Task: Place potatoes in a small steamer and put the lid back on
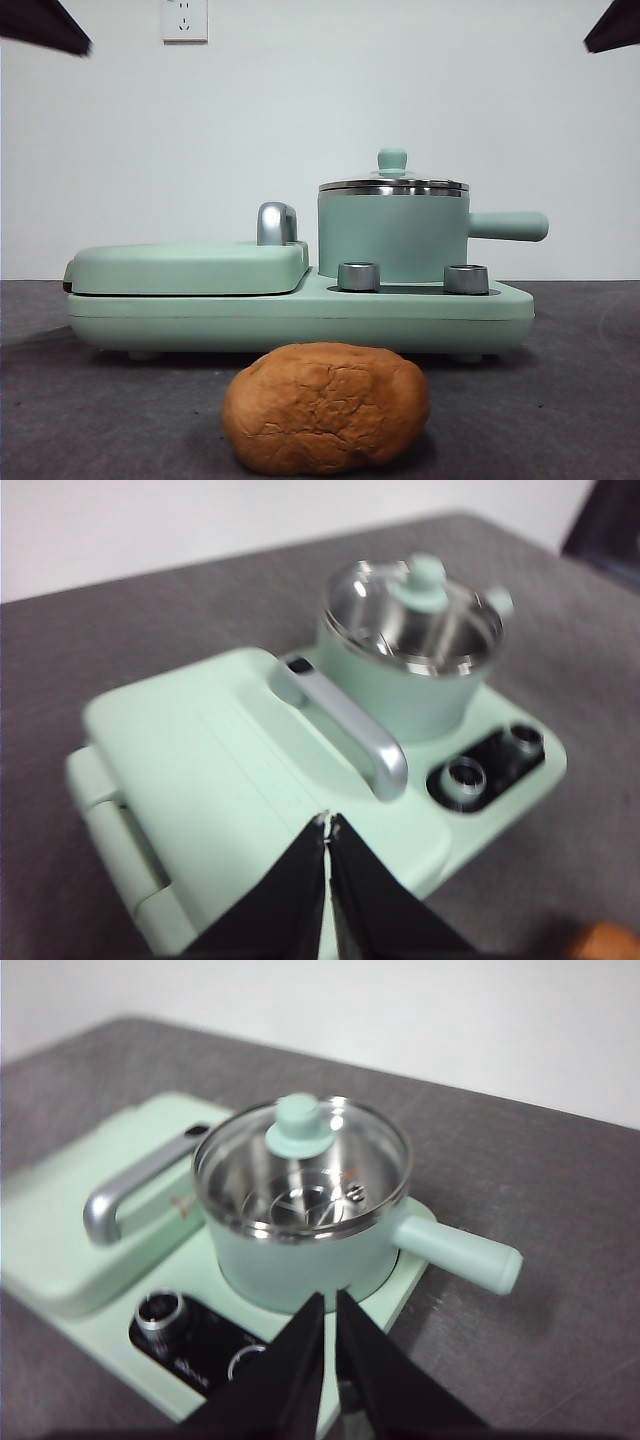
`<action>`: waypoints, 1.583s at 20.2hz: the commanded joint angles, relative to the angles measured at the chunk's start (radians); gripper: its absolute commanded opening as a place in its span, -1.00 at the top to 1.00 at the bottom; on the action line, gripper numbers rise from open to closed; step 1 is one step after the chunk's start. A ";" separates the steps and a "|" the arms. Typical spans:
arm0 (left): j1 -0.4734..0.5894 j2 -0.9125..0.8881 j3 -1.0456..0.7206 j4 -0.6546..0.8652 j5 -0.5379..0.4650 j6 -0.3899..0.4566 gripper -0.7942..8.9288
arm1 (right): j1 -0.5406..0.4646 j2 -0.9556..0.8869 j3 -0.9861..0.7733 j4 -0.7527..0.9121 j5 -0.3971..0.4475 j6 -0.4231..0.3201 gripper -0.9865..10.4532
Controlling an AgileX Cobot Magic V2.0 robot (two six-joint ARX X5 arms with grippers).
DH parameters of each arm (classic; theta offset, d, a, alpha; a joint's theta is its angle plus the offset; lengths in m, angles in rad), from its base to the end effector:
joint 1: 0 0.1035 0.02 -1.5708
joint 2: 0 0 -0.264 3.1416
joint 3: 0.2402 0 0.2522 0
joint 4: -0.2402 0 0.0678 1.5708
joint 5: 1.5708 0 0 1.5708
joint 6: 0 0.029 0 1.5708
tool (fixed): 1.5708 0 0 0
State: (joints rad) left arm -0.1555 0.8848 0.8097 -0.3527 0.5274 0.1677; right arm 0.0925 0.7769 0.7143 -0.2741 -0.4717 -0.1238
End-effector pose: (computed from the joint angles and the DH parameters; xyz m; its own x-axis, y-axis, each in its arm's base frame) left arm 0.1815 -0.0432 0.3107 0.6988 -0.6190 -0.3585 0.6464 0.7611 -0.0540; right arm 0.1664 0.0287 0.3022 0.7952 0.5301 -0.2943 -0.5461 0.8371 0.0324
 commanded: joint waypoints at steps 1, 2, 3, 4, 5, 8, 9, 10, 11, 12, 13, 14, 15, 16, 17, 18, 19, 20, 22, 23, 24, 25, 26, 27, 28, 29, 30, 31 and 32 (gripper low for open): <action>-0.031 0.060 0.043 0.008 0.008 0.172 0.82 | 0.029 0.034 0.028 -0.004 0.017 -0.156 0.80; -0.044 0.080 0.051 0.010 0.007 0.208 0.82 | 0.042 0.041 0.028 -0.004 0.034 -0.180 0.80; -0.056 0.096 0.056 0.014 0.007 0.240 0.82 | 0.055 0.048 0.028 -0.005 0.051 -0.203 0.80; -0.068 0.108 0.058 0.026 0.007 0.261 0.82 | 0.066 0.053 0.028 -0.008 0.065 -0.221 0.80; -0.079 0.120 0.060 0.043 0.007 0.270 0.82 | 0.078 0.056 0.028 -0.013 0.079 -0.240 0.80; -0.106 0.140 0.061 0.096 0.007 0.264 0.72 | 0.102 0.061 0.028 -0.027 0.110 -0.271 0.71; -0.115 0.142 0.061 0.112 0.007 0.255 0.56 | 0.108 0.061 0.028 -0.029 0.117 -0.271 0.62; -0.122 0.142 0.061 0.122 0.007 0.242 0.41 | 0.111 0.061 0.028 -0.030 0.120 -0.271 0.56; -0.131 0.142 0.061 0.132 0.006 0.228 0.26 | 0.113 0.061 0.028 -0.031 0.126 -0.270 0.52; -0.141 0.142 0.061 0.143 0.006 0.215 0.18 | 0.116 0.061 0.028 -0.034 0.134 -0.270 0.51; -0.148 0.142 0.061 0.152 0.006 0.204 0.19 | 0.118 0.061 0.028 -0.035 0.136 -0.270 0.51; -0.157 0.142 0.061 0.160 0.006 0.196 0.19 | 0.118 0.061 0.028 -0.037 0.136 -0.270 0.51; -0.167 0.142 0.061 0.167 0.005 0.188 0.20 | 0.121 0.061 0.028 -0.037 0.137 -0.270 0.51; -0.175 0.142 0.061 0.171 0.005 0.183 0.20 | 0.121 0.061 0.028 -0.037 0.137 -0.270 0.51; -0.185 0.143 0.061 0.175 0.004 0.181 0.20 | 0.121 0.061 0.028 -0.037 0.137 -0.269 0.51; -0.195 0.145 0.061 0.180 0.003 0.178 0.21 | 0.121 0.061 0.028 -0.037 0.137 -0.266 0.51; -0.204 0.147 0.061 0.188 0.001 0.171 0.21 | 0.121 0.061 0.028 -0.036 0.137 -0.258 0.51; -0.215 0.149 0.061 0.200 -0.010 0.151 0.21 | 0.121 0.061 0.028 -0.033 0.137 -0.241 0.51; -0.235 0.158 0.061 0.238 -0.047 0.114 0.21 | 0.121 0.059 0.028 -0.030 0.137 -0.208 0.51; -0.247 0.164 0.061 0.263 -0.068 0.100 0.21 | 0.121 0.059 0.028 -0.026 0.137 -0.193 0.51; -0.258 0.172 0.061 0.291 -0.087 0.087 0.21 | 0.121 0.058 0.028 -0.024 0.136 -0.187 0.51; -0.267 0.181 0.061 0.320 -0.103 0.073 0.21 | 0.121 0.058 0.028 -0.023 0.136 -0.184 0.51; -0.275 0.192 0.061 0.349 -0.119 0.060 0.21 | 0.121 0.058 0.028 -0.020 0.136 -0.177 0.51; -0.285 0.208 0.061 0.388 -0.137 0.042 0.21 | 0.121 0.058 0.028 -0.018 0.136 -0.170 0.51; -0.293 0.222 0.061 0.416 -0.145 0.025 0.21 | 0.121 0.058 0.028 -0.018 0.135 -0.166 0.51; -0.299 0.240 0.061 0.450 -0.151 0.007 0.21 | 0.121 0.058 0.028 -0.018 0.135 -0.164 0.51; -0.307 0.259 0.061 0.483 -0.155 -0.011 0.21 | 0.121 0.058 0.028 -0.018 0.135 -0.164 0.51; -0.313 0.277 0.061 0.512 -0.155 -0.029 0.21 | 0.121 0.058 0.028 -0.018 0.133 -0.164 0.51; -0.321 0.300 0.061 0.545 -0.158 -0.051 0.21 | 0.121 0.058 0.028 -0.018 0.132 -0.163 0.51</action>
State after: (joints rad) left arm -0.4690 1.1656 0.8490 0.1684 0.3717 0.1680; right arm 0.2092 0.8318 0.7254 -0.3023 -0.3374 -0.3058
